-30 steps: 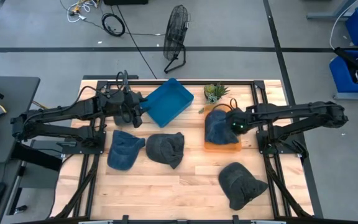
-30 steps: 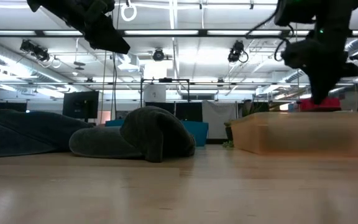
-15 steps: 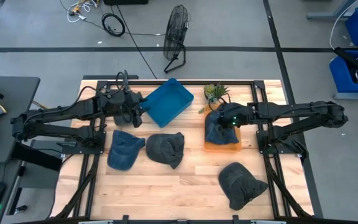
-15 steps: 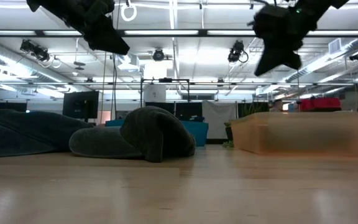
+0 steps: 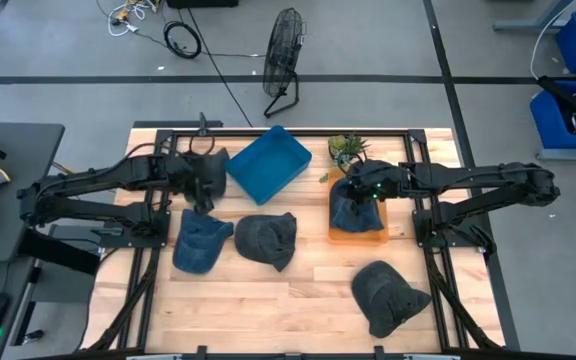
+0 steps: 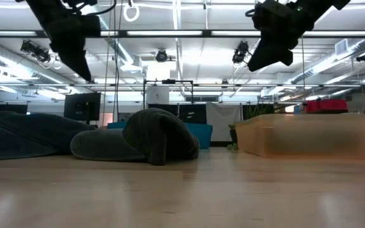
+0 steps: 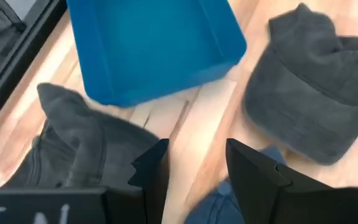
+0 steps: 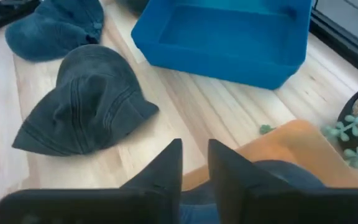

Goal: Pick & Place hat
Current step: Put the blue cap into the orange bin

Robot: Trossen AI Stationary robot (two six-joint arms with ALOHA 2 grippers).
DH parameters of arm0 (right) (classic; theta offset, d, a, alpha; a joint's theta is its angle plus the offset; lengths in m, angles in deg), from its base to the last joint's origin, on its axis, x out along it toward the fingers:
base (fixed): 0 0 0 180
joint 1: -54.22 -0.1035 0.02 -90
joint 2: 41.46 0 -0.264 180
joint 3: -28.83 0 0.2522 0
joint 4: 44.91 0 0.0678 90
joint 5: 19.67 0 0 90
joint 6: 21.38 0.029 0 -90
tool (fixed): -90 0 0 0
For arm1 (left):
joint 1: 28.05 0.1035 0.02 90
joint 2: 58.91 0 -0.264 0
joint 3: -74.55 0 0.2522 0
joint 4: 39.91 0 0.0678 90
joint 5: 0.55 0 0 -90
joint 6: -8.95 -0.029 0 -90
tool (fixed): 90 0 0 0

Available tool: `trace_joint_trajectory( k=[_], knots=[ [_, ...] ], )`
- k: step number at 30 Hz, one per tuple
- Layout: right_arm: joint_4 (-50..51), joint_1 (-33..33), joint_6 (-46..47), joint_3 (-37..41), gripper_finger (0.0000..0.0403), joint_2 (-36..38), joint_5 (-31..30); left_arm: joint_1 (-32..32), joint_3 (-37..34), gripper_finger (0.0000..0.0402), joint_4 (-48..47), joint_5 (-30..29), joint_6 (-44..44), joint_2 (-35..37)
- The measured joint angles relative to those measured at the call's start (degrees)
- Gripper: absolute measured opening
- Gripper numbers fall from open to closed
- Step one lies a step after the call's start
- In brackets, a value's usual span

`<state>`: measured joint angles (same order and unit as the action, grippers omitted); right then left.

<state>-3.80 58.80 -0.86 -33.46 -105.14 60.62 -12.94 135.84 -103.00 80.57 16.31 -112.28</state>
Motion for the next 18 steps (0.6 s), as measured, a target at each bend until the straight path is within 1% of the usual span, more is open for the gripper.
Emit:
trace_joint_trajectory(
  k=[2,4,6,12,14,16,18],
  knots=[
    [-0.42,-0.02,-0.77,0.00,0.0105,0.00,-0.77,0.02,0.00,0.0165,-0.22,-1.96,1.06,0.00],
    [-0.35,-0.04,-1.04,0.00,0.0117,0.00,-1.92,0.07,0.00,0.0171,-0.27,-3.85,-0.40,-0.05],
    [-0.39,-0.04,-1.04,0.00,0.0127,0.00,-2.59,0.27,0.00,0.0181,-0.17,-4.01,-3.35,-0.60],
    [-0.30,-0.15,0.67,0.00,0.0140,0.00,-2.76,1.26,0.00,0.0218,0.05,-4.01,-6.63,-2.30],
    [-0.26,-0.15,0.67,0.00,0.0141,0.00,-2.76,1.11,0.00,0.0224,-0.29,-1.71,-8.52,-2.70],
    [-0.28,-0.15,0.67,0.00,0.0141,0.00,-2.76,0.98,0.00,0.0223,-0.67,3.80,-9.22,-3.36],
    [-0.26,-0.17,0.69,0.00,0.0141,0.00,-2.76,0.55,0.00,0.0219,-1.56,10.89,-6.66,-4.18]
  ],
)
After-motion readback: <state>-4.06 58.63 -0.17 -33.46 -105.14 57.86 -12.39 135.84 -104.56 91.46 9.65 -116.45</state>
